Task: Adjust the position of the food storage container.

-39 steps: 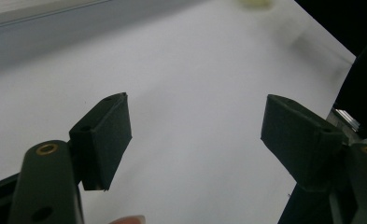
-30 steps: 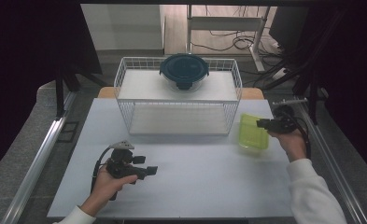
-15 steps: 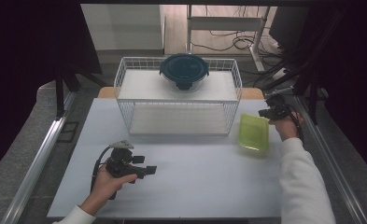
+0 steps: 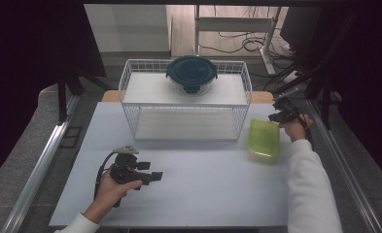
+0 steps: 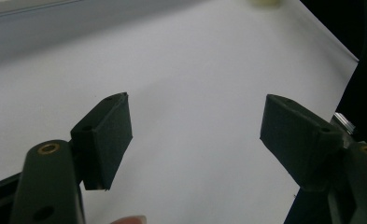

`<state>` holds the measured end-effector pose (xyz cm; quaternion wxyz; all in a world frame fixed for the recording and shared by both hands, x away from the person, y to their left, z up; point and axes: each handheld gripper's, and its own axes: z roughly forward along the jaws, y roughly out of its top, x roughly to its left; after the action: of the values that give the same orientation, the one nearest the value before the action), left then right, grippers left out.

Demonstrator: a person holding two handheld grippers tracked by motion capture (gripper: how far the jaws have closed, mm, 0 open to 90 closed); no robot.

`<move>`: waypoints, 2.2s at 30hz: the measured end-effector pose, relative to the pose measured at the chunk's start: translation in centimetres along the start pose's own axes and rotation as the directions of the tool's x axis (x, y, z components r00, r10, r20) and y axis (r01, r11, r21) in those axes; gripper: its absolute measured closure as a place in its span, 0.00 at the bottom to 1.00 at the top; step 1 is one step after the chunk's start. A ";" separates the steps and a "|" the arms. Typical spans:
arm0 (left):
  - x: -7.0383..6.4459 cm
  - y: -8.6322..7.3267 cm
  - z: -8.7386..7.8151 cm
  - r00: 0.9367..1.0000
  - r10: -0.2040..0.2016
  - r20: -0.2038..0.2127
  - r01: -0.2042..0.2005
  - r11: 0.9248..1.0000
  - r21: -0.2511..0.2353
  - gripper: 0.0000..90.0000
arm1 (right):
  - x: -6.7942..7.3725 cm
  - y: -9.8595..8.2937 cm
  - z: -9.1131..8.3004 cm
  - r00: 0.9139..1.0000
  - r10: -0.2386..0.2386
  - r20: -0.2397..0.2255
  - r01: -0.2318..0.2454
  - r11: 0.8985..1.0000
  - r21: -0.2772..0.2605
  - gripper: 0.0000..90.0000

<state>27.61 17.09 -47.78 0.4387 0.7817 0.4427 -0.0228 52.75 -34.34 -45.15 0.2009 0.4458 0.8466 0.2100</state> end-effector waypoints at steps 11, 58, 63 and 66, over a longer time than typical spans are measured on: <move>-0.1 0.0 0.0 1.000 0.001 0.013 -0.001 1.000 0.006 0.27 | 1.5 -0.1 -0.4 0.995 -0.076 -0.071 0.082 0.993 0.090 0.99; -0.2 0.1 0.2 0.998 0.000 0.055 -0.001 1.000 0.011 0.27 | 5.1 -2.8 -3.3 0.978 -0.090 -0.186 0.116 0.984 0.134 0.99; -0.2 0.1 0.3 0.998 0.003 0.058 -0.004 1.000 0.014 0.27 | 6.0 -3.8 -4.0 0.974 -0.085 -0.208 0.114 0.985 0.131 0.99; -0.3 0.1 0.3 0.998 0.003 0.060 -0.004 1.000 0.014 0.27 | 6.5 -4.5 -4.5 0.970 -0.084 -0.229 0.113 0.987 0.117 0.99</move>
<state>27.59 16.65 -47.80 0.4462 0.7845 0.4279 -0.0487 43.97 -31.97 -44.86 0.0853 0.3888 0.8968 0.1933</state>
